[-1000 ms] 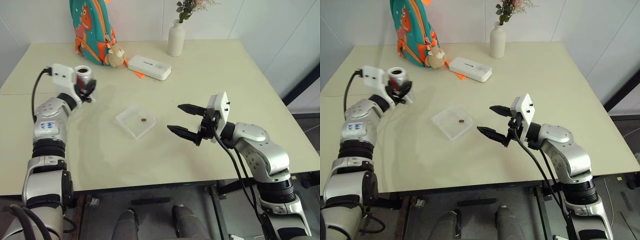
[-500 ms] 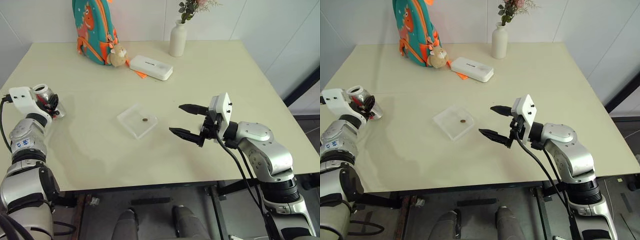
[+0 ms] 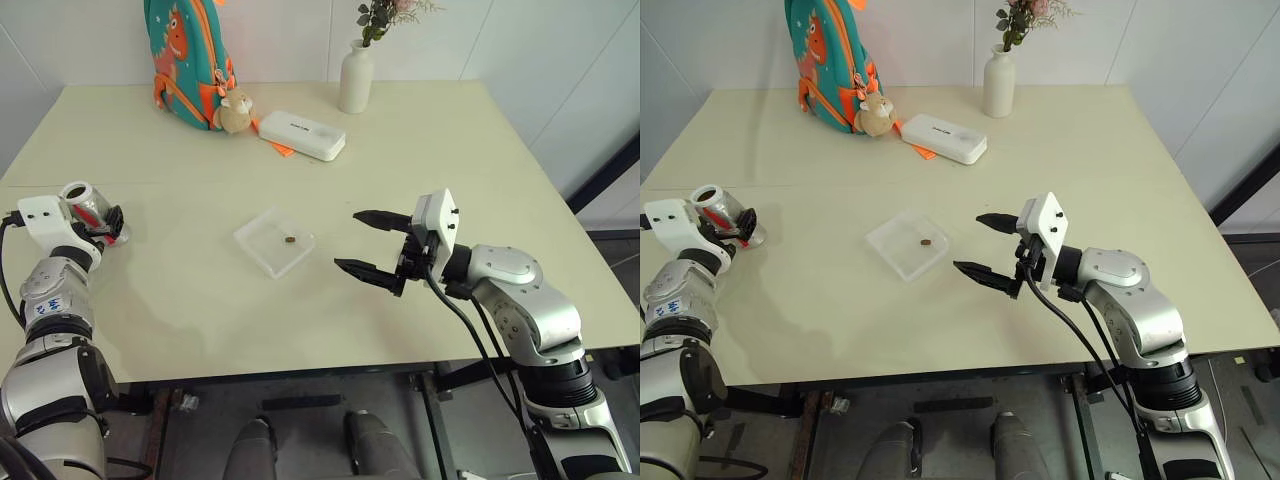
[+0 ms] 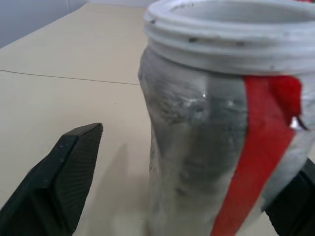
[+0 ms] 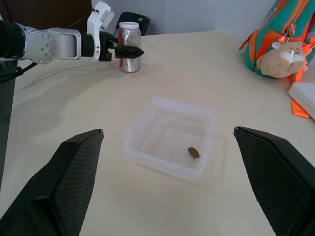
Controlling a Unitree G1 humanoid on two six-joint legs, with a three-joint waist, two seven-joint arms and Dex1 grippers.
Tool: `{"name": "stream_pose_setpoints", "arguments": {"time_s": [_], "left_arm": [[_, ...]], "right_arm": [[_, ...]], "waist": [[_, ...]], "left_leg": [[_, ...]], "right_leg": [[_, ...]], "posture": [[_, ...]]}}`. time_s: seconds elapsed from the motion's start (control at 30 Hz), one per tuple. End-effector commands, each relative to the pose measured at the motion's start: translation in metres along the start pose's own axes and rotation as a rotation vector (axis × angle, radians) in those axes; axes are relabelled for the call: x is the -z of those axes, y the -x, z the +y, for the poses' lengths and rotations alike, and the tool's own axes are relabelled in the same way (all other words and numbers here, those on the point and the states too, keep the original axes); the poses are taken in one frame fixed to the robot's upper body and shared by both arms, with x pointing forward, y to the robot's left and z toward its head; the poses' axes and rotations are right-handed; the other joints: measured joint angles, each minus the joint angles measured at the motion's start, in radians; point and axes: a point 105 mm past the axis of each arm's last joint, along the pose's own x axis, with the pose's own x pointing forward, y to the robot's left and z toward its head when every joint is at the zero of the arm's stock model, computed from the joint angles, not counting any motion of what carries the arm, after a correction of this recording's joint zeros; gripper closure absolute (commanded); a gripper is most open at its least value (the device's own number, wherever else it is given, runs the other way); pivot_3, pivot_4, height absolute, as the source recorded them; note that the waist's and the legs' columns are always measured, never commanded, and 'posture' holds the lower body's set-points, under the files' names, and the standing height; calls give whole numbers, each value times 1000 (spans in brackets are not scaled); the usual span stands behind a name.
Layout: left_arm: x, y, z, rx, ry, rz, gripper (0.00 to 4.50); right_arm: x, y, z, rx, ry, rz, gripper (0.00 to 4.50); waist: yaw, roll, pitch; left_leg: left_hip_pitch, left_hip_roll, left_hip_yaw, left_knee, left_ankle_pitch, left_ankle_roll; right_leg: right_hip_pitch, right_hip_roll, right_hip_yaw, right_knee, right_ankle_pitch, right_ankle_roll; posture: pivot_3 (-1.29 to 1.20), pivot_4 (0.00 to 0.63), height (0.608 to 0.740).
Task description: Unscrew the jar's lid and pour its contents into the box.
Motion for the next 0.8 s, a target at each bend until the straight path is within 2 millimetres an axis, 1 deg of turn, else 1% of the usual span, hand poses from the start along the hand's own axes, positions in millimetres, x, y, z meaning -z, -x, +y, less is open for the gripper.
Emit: {"name": "stream_pose_setpoints", "arguments": {"time_s": [0.03,0.07,0.17,0.2,0.3,0.37,0.4,0.47,0.57,0.63,0.67,0.7,0.77,0.8], "left_arm": [[-10,5,11,-1,-7,-40,32],[-9,7,11,12,-11,-44,32],[-2,13,6,83,-107,-25,32],[-1,16,9,76,-97,-30,32],[-1,29,18,60,-101,-53,32],[6,43,20,74,-176,-14,32],[9,48,21,74,-208,9,32],[9,60,16,118,-239,14,32],[-3,82,13,192,-379,11,32],[-7,90,9,219,-421,15,32],[-11,93,7,241,-446,12,32],[-16,96,4,270,-467,2,32],[-25,99,-8,341,-513,-33,32],[-30,101,-22,414,-524,-59,32]], "right_arm": [[-16,-1,5,-18,54,-51,0],[-16,-2,5,-19,54,-53,0],[-16,-1,6,-20,53,-56,0],[-16,-1,7,-19,52,-56,0],[-15,1,9,-17,43,-56,0],[-14,3,12,-24,36,-55,0],[-13,3,12,-27,34,-54,0],[-13,4,13,-33,29,-52,0],[-11,6,15,-57,23,-47,0],[-11,7,15,-66,22,-45,0],[-10,8,15,-73,21,-42,0],[-10,9,15,-80,23,-37,0],[-9,12,15,-90,25,-30,0],[-10,14,15,-93,31,-30,0]], "waist": [[-2,0,0],[-2,0,0],[-5,0,0],[-5,0,0],[-5,0,0],[-5,-1,0],[-6,-1,0],[-5,-1,-1],[-5,-2,-1],[-6,-3,-2],[-6,-3,-2],[-6,-3,-2],[-5,-3,-2],[-4,-3,-2]], "left_leg": [[0,0,0,0,0,0],[0,0,0,0,0,0],[0,0,0,-2,0,0],[0,0,0,-2,0,0],[0,0,1,-4,0,0],[0,1,1,-5,0,-1],[0,1,1,-6,0,-1],[1,1,2,-6,-1,-1],[2,1,2,-6,-1,-1],[3,1,3,-7,-1,-1],[3,1,3,-8,-1,-1],[3,2,3,-9,-1,-1],[3,2,3,-9,0,0],[3,2,4,-9,0,0]], "right_leg": [[0,0,0,0,0,0],[0,0,0,0,0,0],[-1,0,0,0,0,0],[-1,0,0,0,0,-1],[-1,0,0,-1,-1,-1],[-2,0,0,-1,-1,-2],[-2,0,0,-1,-1,-2],[-2,-1,1,-1,-1,-3],[-2,-1,1,-2,-2,-4],[-1,-1,1,-3,-2,-5],[-1,-1,1,-4,-3,-9],[-1,-1,1,-5,-6,-15],[-1,-2,1,-6,-8,-22],[0,-2,1,-7,-8,-22]], "posture": [[0,150,740],[0,150,740],[0,150,740],[0,150,740],[0,150,740],[0,150,740],[0,150,740],[0,150,740],[0,150,740],[0,150,740],[0,150,740],[0,150,740],[0,150,740],[0,150,740]]}}
